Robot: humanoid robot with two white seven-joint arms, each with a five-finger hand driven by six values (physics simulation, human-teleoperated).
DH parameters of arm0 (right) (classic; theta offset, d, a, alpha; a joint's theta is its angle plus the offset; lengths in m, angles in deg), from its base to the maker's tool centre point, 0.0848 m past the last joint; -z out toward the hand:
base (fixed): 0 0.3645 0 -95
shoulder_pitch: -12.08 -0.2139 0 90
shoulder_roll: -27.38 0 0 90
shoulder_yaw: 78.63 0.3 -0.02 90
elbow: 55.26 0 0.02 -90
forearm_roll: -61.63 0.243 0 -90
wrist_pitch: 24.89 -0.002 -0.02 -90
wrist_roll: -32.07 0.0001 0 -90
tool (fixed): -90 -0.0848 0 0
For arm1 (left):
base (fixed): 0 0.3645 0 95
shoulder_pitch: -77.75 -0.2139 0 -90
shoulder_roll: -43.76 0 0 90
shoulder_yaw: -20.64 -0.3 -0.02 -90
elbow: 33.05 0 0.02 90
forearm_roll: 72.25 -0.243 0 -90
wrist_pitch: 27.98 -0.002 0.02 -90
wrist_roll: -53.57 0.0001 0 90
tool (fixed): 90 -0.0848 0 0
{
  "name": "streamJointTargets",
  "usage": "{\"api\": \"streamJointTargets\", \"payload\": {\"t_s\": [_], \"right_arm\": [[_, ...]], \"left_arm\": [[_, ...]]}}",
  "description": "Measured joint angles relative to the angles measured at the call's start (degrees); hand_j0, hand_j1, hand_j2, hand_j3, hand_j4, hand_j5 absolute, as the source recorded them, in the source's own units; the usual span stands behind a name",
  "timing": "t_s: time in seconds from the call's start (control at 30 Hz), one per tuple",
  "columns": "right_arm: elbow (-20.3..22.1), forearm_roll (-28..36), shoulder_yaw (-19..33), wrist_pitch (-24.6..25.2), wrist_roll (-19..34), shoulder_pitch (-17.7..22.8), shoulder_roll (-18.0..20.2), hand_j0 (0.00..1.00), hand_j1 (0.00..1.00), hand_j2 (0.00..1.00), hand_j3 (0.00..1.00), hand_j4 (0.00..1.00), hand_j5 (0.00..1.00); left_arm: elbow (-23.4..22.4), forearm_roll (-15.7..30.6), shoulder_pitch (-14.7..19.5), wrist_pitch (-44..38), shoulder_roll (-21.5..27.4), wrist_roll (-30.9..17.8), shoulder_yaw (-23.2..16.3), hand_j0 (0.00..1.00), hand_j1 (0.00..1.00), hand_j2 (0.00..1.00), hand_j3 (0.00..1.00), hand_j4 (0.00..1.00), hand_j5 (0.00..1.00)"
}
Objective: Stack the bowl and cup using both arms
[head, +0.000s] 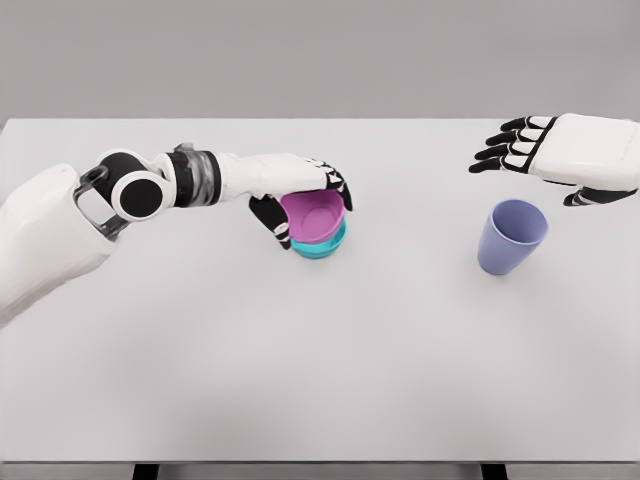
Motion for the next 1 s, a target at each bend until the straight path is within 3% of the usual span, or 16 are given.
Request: {"api": "streamJointTargets", "payload": {"t_s": [0.5, 0.63, 0.77, 1.0], "right_arm": [[0.0, 0.0, 0.0, 0.0, 0.0, 0.0, 0.0, 1.0, 1.0, 1.0, 1.0, 1.0, 1.0], [0.0, 0.0, 0.0, 0.0, 0.0, 0.0, 0.0, 1.0, 1.0, 1.0, 1.0, 1.0, 1.0], [-0.1, 0.0, 0.1, 0.0, 0.0, -0.1, 0.0, 1.0, 1.0, 1.0, 1.0, 1.0, 1.0], [-0.1, 0.0, 0.1, 0.0, 0.0, 0.0, 0.1, 1.0, 1.0, 1.0, 1.0, 1.0, 1.0]], "left_arm": [[-3.0, -0.3, -0.4, -0.1, -1.5, 0.0, -0.2, 0.67, 0.67, 0.67, 0.67, 0.67, 0.67], [-3.2, -0.3, -0.4, -0.1, -1.5, 0.0, -0.2, 0.76, 0.76, 0.76, 0.76, 0.76, 0.76], [-3.3, -0.3, -0.5, 0.0, -1.6, 0.0, -0.2, 0.98, 0.98, 0.98, 0.98, 0.98, 0.98], [-3.3, -0.3, -0.5, 0.4, -1.5, 0.0, -0.2, 1.0, 1.0, 1.0, 1.0, 1.0, 1.0]]}}
